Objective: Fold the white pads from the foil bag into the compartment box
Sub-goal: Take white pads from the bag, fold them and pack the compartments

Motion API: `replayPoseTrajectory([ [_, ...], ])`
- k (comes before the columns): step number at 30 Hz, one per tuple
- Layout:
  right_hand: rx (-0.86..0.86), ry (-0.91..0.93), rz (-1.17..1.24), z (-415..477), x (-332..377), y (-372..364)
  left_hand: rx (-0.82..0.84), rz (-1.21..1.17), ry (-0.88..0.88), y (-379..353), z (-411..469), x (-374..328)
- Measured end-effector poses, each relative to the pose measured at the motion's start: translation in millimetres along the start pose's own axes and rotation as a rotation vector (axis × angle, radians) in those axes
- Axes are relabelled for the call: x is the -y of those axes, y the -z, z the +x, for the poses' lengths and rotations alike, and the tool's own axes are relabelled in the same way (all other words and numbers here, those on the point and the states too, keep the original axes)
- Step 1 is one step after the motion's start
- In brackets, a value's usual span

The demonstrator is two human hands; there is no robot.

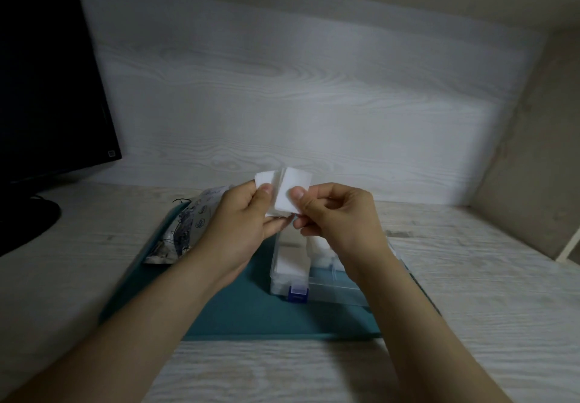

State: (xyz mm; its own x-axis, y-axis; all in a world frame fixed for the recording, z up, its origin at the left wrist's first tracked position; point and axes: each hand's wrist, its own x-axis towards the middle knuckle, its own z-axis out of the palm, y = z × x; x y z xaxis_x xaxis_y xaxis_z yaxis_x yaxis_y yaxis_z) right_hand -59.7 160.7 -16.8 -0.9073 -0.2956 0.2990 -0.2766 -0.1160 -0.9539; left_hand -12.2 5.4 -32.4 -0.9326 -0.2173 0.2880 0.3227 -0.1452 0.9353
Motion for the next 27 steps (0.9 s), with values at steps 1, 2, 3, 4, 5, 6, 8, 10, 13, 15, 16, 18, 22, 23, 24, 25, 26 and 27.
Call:
replayPoseTrajectory([
  [1, 0.01, -0.005, 0.001, -0.5, -0.8, -1.9, 0.008, -0.01, 0.005, -1.3, -0.5, -0.2],
  [2, 0.013, -0.01, -0.001, -0.7, -2.0, -3.6, 0.015, -0.022, 0.012, -2.5, -0.7, -0.3],
  [3, 0.011, -0.015, -0.004, -0.3, -3.0, -4.7, 0.023, -0.036, 0.021, -3.3, -1.1, -0.1],
  [4, 0.007, -0.018, -0.007, -0.2, -4.0, -4.9, 0.03, -0.053, 0.032, -3.9, -1.4, -0.1],
  [5, 0.002, -0.017, -0.011, -0.2, -4.7, -4.9, 0.032, -0.073, 0.044, -4.4, -1.5, -0.5],
  [6, -0.004, -0.015, -0.016, -0.3, -4.8, -4.5, 0.029, -0.095, 0.058, -4.7, -1.5, -0.8],
  [8, -0.015, -0.017, -0.022, -0.6, -4.2, -3.9, 0.018, -0.14, 0.082, -5.0, -0.9, -1.5],
  [10, -0.027, -0.026, -0.019, -0.6, -3.3, -4.3, 0.016, -0.159, 0.09, -5.2, 0.0, -1.9],
  [13, -0.02, -0.028, -0.051, 1.1, -6.4, -3.9, 0.031, -0.134, 0.086, -5.3, 1.0, 0.3],
  [15, -0.005, -0.017, -0.082, 1.6, -8.0, -2.8, 0.028, -0.109, 0.077, -4.2, 1.2, 0.5],
  [16, 0.001, -0.02, -0.077, 1.4, -7.7, -1.9, 0.024, -0.102, 0.073, -3.5, 0.8, 0.5],
  [18, 0.013, -0.034, -0.045, 2.1, -5.1, 0.8, 0.005, -0.101, 0.07, -1.5, 1.2, -1.7],
  [22, 0.061, -0.022, -0.065, 2.6, -2.9, 3.0, -0.011, -0.185, 0.13, -0.1, 2.0, -5.9],
  [23, 0.07, -0.015, -0.069, 2.4, -3.2, 2.5, -0.002, -0.208, 0.146, -0.5, 2.0, -6.4],
  [24, 0.074, -0.008, -0.069, 2.3, -3.8, 2.0, 0.012, -0.222, 0.157, -0.8, 1.7, -6.6],
  [25, 0.073, -0.003, -0.069, 2.3, -4.2, 1.5, 0.025, -0.229, 0.163, -1.4, 1.5, -6.2],
  [26, 0.067, 0.001, -0.068, 2.1, -4.1, 1.2, 0.035, -0.232, 0.168, -1.8, 1.4, -5.8],
  [27, 0.058, 0.006, -0.064, 2.1, -4.1, 1.3, 0.041, -0.231, 0.173, -2.3, 1.3, -5.5],
])
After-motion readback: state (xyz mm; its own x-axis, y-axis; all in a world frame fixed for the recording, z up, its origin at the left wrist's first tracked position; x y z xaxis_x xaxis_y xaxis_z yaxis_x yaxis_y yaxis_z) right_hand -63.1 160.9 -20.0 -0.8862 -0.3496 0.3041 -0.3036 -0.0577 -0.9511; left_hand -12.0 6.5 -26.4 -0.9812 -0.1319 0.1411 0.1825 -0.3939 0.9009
